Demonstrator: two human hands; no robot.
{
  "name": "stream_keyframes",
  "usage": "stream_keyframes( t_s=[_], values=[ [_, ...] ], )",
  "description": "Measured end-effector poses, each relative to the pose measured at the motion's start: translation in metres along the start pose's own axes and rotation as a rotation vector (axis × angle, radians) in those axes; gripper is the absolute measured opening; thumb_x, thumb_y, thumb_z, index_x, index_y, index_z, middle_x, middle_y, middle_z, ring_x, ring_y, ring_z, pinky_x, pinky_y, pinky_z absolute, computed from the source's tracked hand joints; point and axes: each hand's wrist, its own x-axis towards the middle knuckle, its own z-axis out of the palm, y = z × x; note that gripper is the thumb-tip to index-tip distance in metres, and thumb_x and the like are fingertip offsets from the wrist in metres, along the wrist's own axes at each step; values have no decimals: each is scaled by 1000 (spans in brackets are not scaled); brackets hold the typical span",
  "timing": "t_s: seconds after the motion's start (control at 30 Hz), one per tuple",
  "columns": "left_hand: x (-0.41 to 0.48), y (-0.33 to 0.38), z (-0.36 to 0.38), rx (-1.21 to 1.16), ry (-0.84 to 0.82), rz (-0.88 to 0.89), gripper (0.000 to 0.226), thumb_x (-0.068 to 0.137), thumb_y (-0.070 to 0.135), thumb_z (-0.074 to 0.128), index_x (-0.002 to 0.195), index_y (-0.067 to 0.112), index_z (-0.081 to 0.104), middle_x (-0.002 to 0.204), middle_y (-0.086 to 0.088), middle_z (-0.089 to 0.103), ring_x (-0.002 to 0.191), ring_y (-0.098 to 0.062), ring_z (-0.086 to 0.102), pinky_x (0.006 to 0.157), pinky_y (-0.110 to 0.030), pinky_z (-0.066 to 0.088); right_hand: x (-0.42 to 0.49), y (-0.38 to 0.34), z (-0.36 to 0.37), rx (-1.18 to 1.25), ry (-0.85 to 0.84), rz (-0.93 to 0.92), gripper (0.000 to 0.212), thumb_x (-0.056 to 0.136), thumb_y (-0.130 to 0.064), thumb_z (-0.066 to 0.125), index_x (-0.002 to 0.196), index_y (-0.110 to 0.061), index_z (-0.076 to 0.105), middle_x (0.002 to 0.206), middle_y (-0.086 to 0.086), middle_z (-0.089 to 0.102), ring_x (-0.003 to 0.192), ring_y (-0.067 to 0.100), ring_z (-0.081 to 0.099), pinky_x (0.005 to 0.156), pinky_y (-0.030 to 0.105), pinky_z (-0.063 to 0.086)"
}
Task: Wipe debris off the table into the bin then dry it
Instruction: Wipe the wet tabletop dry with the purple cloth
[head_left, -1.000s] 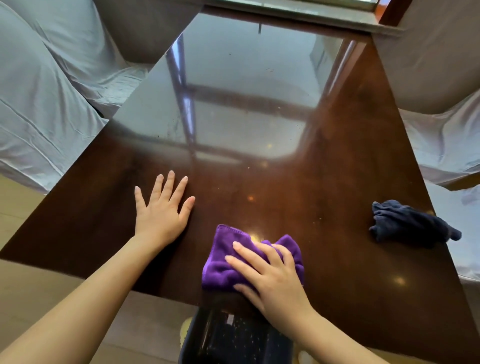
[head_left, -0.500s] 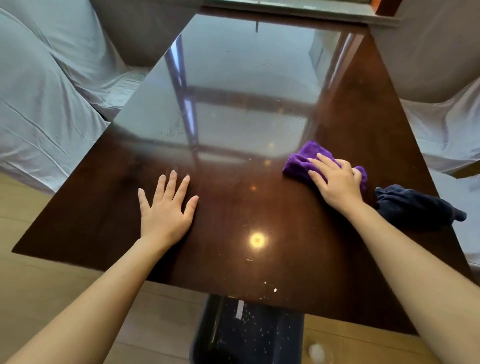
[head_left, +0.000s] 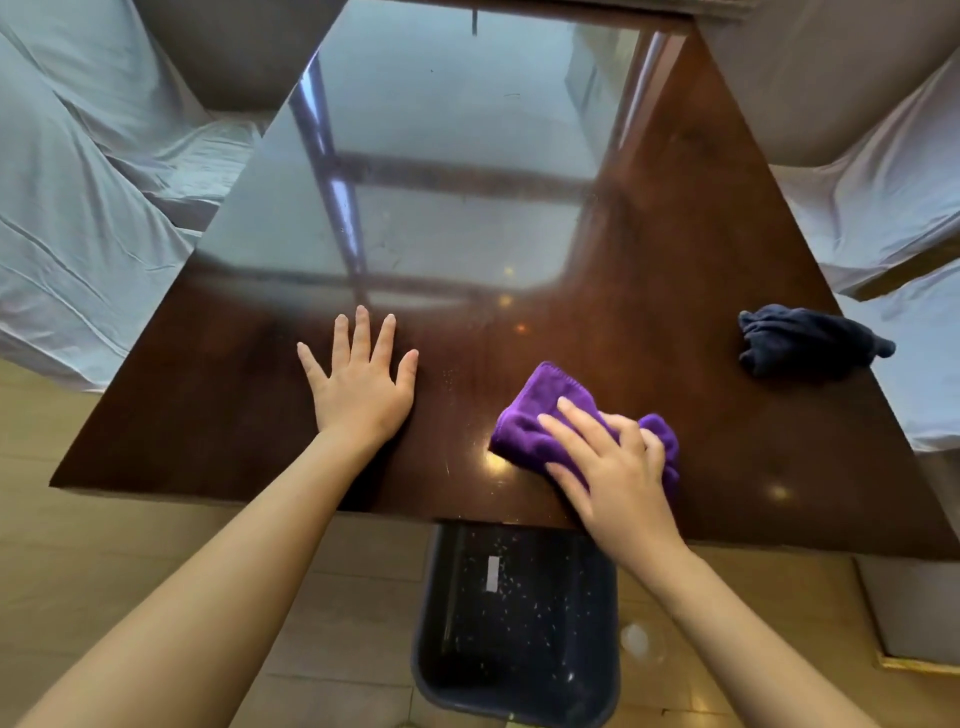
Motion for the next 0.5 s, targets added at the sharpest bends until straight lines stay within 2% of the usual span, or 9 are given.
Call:
stream_keyframes(
  t_s=[0.1,0.27,0.4,0.5],
  values=[
    [0,-1,-1,-8,-9,19,61,90,56,12,145,30,7,157,-1,0,143,-20,-7,109,-59,-9,-28,-20,-2,61,-8,-35,41,84,-28,65,124,-28,56,134,-4,55,110,28,51,93,49,36],
    [-12,-6,-4,-9,-14,76,62,90,56,13,145,29,7,157,-2,0,143,-20,-8,111,-54,-10,-42,-22,-15,175,22,-111,39,84,-22,62,123,-26,58,132,-5,56,107,27,49,89,49,38],
    [-23,-8,-6,-2,-16,108,60,91,54,14,145,29,7,157,-2,1,143,-20,-7,112,-51,-9,25,0,-28,175,164,7,36,88,-25,58,124,-25,57,132,-2,57,103,30,50,88,46,35],
    [-26,-9,-9,-22,-22,116,57,93,50,16,145,29,9,157,-1,2,143,-18,-6,113,-51,-8,87,6,-16,170,101,80,38,92,-34,51,130,-30,50,140,-4,49,114,27,44,93,44,32]
  ],
)
